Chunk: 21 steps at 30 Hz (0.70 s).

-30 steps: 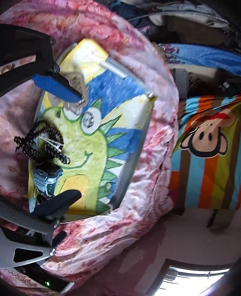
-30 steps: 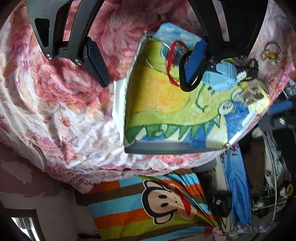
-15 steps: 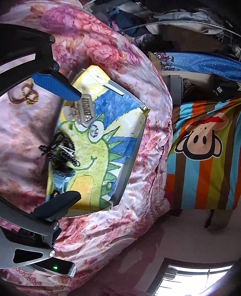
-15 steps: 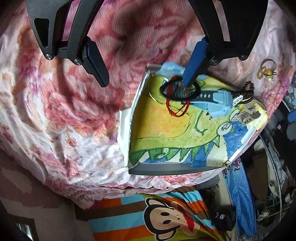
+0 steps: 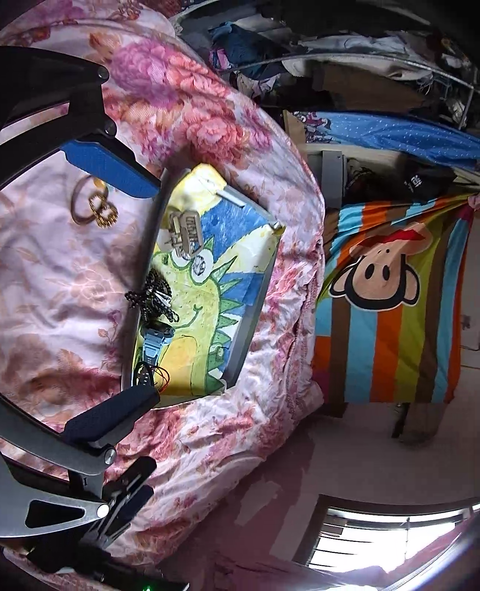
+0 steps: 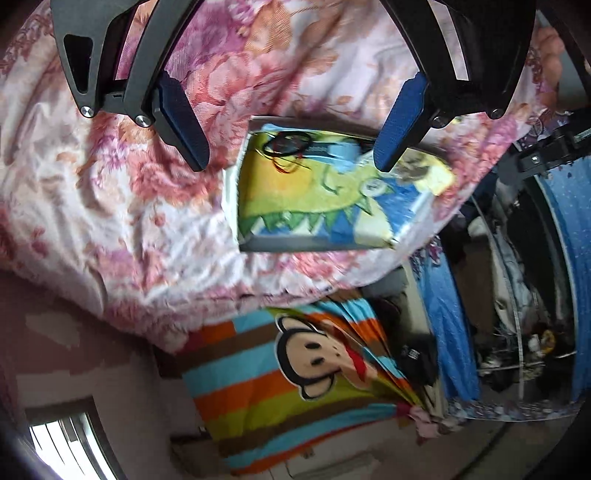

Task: Organize jewelry
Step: 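Move both grippers toward the gold ring and gold chain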

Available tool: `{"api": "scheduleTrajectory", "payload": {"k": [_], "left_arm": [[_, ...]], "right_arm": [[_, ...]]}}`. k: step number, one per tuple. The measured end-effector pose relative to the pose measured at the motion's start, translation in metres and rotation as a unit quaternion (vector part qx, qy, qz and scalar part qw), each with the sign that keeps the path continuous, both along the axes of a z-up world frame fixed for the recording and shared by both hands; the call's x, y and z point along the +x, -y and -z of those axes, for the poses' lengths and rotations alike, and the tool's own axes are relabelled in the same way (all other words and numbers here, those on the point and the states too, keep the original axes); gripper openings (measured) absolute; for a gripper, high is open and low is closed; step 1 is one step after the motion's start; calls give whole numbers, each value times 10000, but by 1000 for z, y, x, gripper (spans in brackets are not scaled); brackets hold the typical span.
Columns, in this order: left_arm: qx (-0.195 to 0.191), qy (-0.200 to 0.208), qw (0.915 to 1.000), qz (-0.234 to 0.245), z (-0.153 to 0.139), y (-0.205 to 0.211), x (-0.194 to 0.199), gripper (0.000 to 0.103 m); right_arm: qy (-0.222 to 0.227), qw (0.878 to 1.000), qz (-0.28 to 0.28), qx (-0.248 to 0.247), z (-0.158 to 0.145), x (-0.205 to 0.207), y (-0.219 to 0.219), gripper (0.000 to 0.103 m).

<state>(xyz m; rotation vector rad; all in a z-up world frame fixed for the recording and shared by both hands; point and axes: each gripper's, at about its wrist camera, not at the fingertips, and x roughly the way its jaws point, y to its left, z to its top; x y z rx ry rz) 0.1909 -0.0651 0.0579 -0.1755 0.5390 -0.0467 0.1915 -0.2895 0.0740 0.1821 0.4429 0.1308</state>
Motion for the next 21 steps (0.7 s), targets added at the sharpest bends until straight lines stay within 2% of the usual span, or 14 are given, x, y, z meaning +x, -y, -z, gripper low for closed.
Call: {"api": "scheduleTrajectory", "payload": {"k": [5,11,16,18,21], "left_arm": [[-18,187,9997,-162,-16,-15,-34,103],[99,267,9992,-293,-26,-33,-77,103],[198,297,9984,-445,-16,-55,-104,103],[213,231,9981,-522,-7,-65,-111,103],[228,96,9979,-595,9,-81,-117,103]], "right_arm": [[313,9995,-92,-44,-22,-37,-9,100],[523,9985,-172,-60,-32,-72,-20,101],[839,9962,-193,-116,-29,-99,-34,101],[1002,9944,-115,-328,-25,-109,-46,101],[995,9928,-39,-664,-14,-116,-59,101]]}}
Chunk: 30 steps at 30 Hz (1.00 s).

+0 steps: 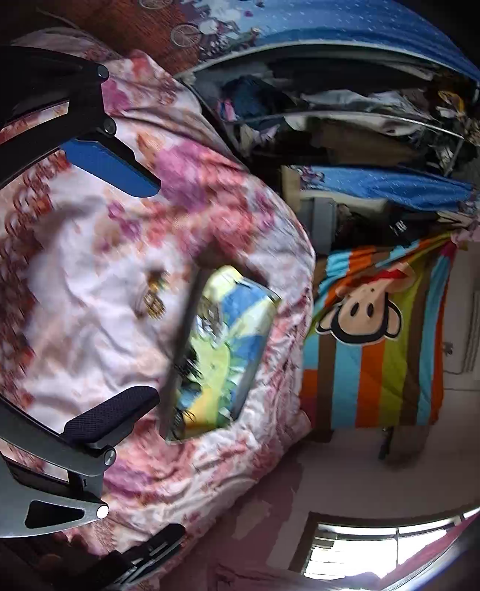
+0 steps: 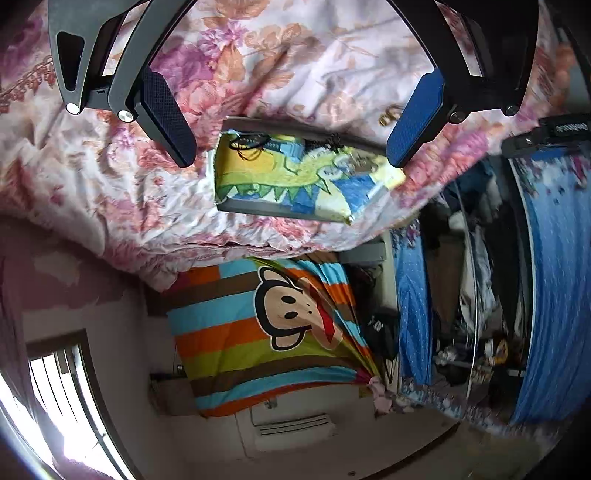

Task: Organize jewelry
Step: 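Move both grippers toward the gold ring and gold chain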

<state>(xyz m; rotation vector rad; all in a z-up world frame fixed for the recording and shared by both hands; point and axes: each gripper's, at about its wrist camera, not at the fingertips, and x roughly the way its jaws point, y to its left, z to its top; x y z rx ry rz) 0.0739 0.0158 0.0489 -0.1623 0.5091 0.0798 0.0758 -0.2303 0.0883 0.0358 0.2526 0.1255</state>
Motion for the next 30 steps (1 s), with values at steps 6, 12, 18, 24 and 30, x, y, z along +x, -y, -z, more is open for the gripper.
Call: {"api": "scheduleTrajectory", "payload": {"k": [6,12,18,24,30], "left_arm": [[153,-248,9996,-45,35,-19,1,103],[-120,-721,9973,63,76,-38,14,103],[-742,-1005,9920,205,84,-53,36,103],[-1400,-1055,9828,587,88,-61,67,103],[-1802,-1029,9710,1189,91,-54,105,100]], "right_arm": [[-632,9977,-111,-225,32,16,-11,101],[-1187,9913,-367,-441,62,32,-22,101],[-1508,9846,-581,-662,72,45,-33,101],[-1809,9793,-795,-427,77,59,-30,101],[-2222,9686,-1115,-98,87,85,-27,101]]}}
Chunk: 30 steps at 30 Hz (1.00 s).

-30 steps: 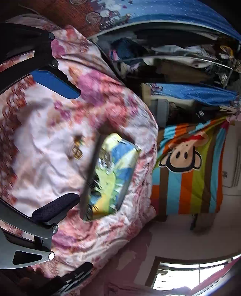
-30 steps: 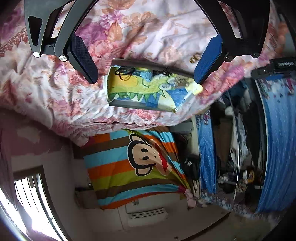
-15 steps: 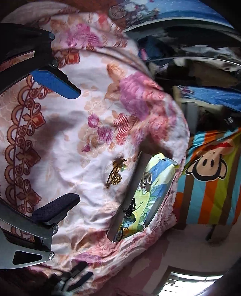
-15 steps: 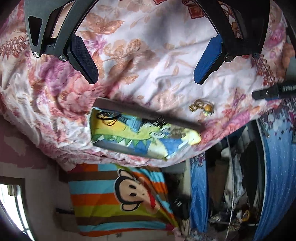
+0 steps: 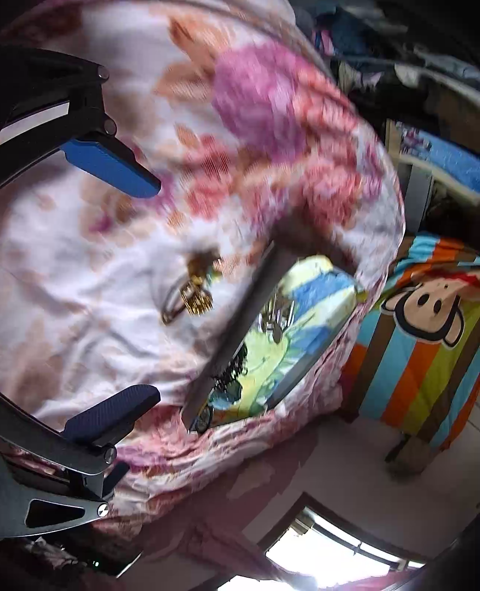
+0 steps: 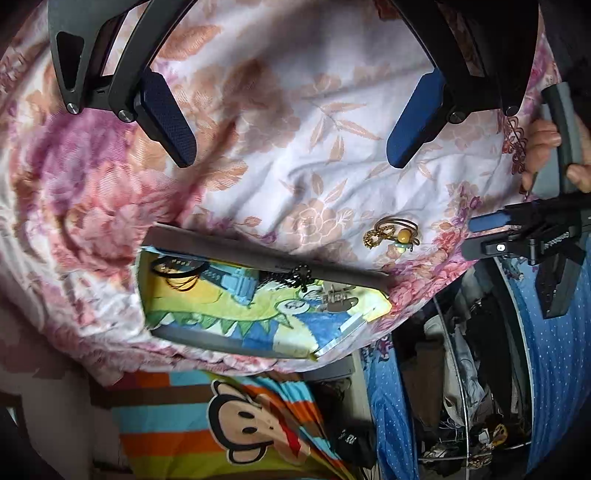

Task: Organize jewelry
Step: 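Move both grippers toward the gold ring and gold chain, then close the left gripper on the green-bead gold ring while the right gripper closes on the gold chain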

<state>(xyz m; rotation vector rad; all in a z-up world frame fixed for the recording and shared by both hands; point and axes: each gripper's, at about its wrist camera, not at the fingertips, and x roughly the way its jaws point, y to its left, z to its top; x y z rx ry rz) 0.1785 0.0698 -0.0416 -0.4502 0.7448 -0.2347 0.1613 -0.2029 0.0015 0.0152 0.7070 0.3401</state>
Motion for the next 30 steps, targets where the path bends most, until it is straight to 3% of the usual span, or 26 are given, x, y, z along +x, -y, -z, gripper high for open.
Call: {"api": "scheduleTrajectory", "payload": {"k": [5,8,15,20,23,30], "left_arm": [[-164,-167,9992,332,7,6,21,71],[-245,-305,9982,445,14,7,30,59],[-349,-770,9960,292,31,-1,53,33],[-528,-961,9933,363,43,-2,70,11],[-372,-991,9938,344,45,2,73,5],[10,-943,9955,29,35,-4,69,3]], "right_arm": [[-294,9993,-204,145,10,32,-9,98],[-350,9986,-367,128,16,50,-23,76],[-523,9950,-839,125,29,82,-59,44],[-490,9927,-1101,69,24,95,-83,32],[-606,9909,-1200,71,23,104,-94,26],[-833,9875,-1331,119,25,119,-115,26]]}}
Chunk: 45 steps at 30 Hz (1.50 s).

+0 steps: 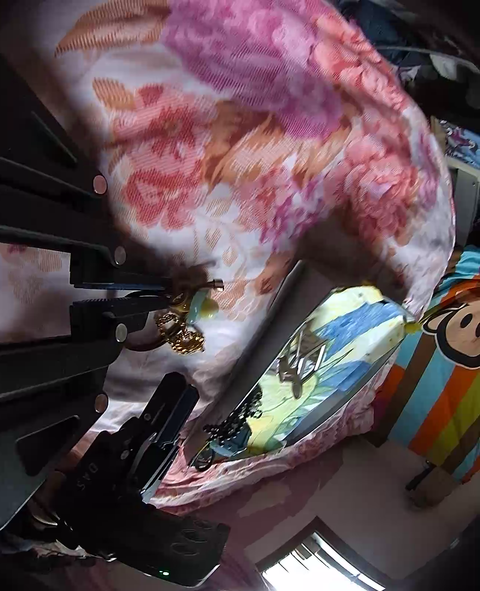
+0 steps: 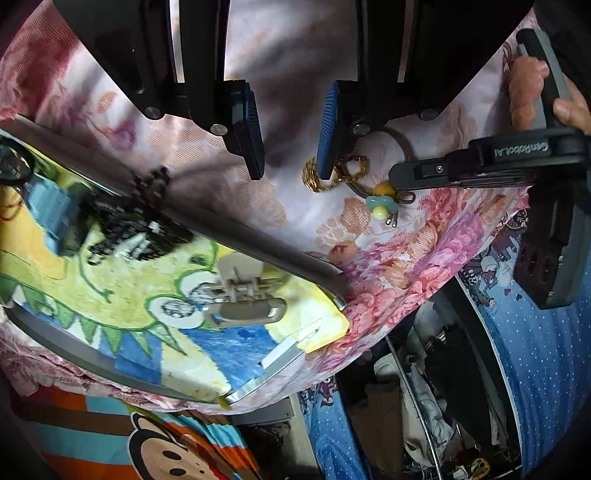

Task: Organize jewelry
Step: 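Close the left gripper on the green-bead gold ring while the right gripper closes on the gold chain, then carry the ring into the tray with the left gripper while the right gripper carries the chain there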

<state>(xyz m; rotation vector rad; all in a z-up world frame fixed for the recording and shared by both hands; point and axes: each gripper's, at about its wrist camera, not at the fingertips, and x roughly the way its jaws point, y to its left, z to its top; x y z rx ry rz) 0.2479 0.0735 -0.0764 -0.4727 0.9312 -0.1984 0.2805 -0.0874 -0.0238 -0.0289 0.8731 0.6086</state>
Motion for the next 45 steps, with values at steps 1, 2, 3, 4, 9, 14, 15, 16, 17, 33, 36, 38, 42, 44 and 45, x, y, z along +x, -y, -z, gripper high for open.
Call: {"api": "scheduleTrajectory", "payload": {"k": [1,2,3,4,9,14,15,16,17,33,36,38,42,44,45], "left_arm": [[51,9,10000,-42,-1,-1,0,3],[56,15,10000,-63,-2,-2,-1,3],[54,13,9999,-97,-3,-4,-1,3],[65,8,9999,-138,-3,-8,-1,3],[124,-28,9994,-329,-6,-19,-2,3],[177,71,9988,-459,-11,-26,-5,3],[183,90,9987,-461,-11,-26,-5,3],[176,114,9988,-435,-12,-26,-6,3],[149,142,9990,-387,-12,-27,-6,3],[-223,1236,9921,-62,-53,-19,-2,3],[-236,1474,9888,-50,-69,-21,11,3],[-235,1531,9879,-84,-75,-22,20,3],[-314,1464,9886,-135,-83,-19,43,3],[-196,1520,9881,-141,-87,-14,52,3],[-176,1529,9880,-133,-89,-12,57,3]], "right_arm": [[-28,10000,-28,-21,1,1,-4,26],[-58,10000,-52,-62,3,2,-7,26],[-78,9998,-61,-155,5,3,-12,26],[-81,9996,-72,-249,7,3,-17,26],[-158,9987,28,-475,14,6,-30,26],[-224,9992,7,-345,20,0,-32,11],[-223,9992,13,-343,22,-2,-31,10],[-164,9992,5,-373,24,-6,-31,9],[-109,9992,8,-388,24,-8,-30,8],[1051,9924,641,-59,-50,-26,3,5],[1153,9895,874,-43,-71,-16,15,5],[1250,9864,1070,10,-83,-8,24,5],[1544,9769,1471,129,-106,6,36,5],[1674,9717,1649,228,-116,15,41,5],[1703,9703,1701,252,-119,18,43,5]]}}
